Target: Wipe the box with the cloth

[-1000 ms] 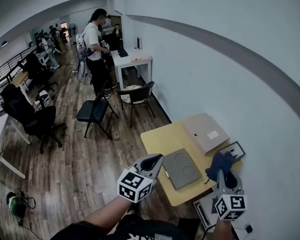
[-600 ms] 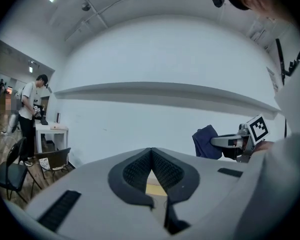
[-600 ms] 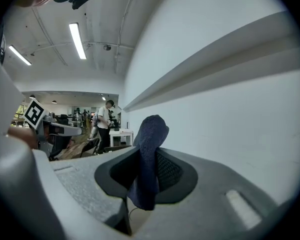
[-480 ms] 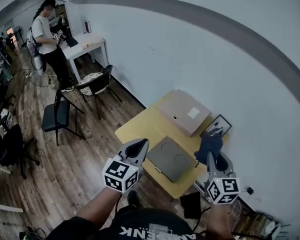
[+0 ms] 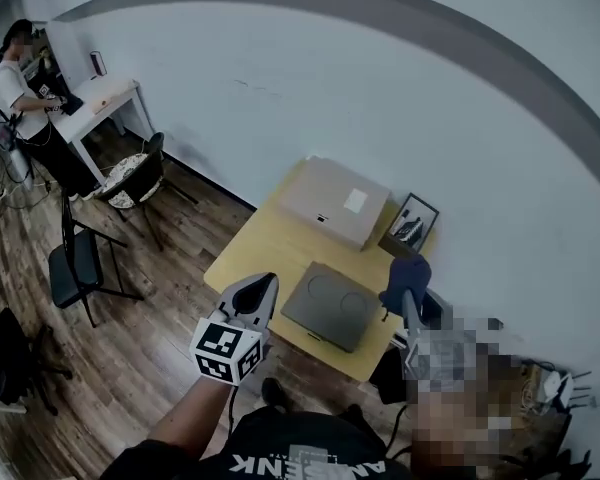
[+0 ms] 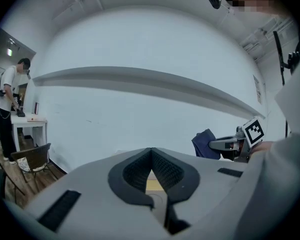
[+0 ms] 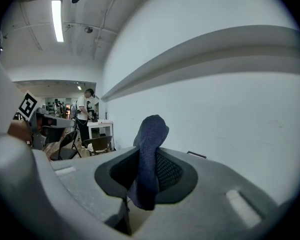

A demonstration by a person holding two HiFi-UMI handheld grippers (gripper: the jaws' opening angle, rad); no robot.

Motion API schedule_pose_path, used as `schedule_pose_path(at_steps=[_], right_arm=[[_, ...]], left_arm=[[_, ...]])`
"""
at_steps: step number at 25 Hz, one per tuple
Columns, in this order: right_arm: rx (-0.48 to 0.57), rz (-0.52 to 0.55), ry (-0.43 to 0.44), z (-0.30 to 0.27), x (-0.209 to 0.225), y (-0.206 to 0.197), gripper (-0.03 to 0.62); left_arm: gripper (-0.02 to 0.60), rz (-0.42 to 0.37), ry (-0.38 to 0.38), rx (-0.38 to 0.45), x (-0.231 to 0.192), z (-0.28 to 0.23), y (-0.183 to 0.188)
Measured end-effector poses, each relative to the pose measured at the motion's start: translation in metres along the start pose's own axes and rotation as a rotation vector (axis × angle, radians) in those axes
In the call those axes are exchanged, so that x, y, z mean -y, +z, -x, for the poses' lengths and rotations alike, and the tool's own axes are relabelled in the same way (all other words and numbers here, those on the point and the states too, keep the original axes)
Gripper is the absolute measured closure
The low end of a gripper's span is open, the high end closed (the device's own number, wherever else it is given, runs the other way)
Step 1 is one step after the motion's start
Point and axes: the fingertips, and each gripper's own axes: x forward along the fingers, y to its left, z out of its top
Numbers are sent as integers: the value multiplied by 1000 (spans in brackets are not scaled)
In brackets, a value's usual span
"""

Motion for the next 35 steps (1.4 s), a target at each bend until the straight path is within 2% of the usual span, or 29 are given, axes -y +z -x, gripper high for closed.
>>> schedule_pose_path(at_steps=[6, 15, 25, 30, 35], right_arm=[[-39, -21, -51, -1, -3, -16, 513], [-85, -32, -36, -33, 35, -43, 513], [-234, -66, -31, -70, 81, -136, 513], [-329, -85, -29, -80, 89, -187, 513], [-398, -98, -28, -85, 90, -225, 513]], left_arm=[[580, 2, -68, -17, -5, -11, -4], [580, 7, -36, -89, -2, -48, -30], [580, 10, -3, -208, 7, -81, -96], [580, 32, 29, -269, 11, -85, -128], [580, 37, 27, -312, 18, -90, -156]])
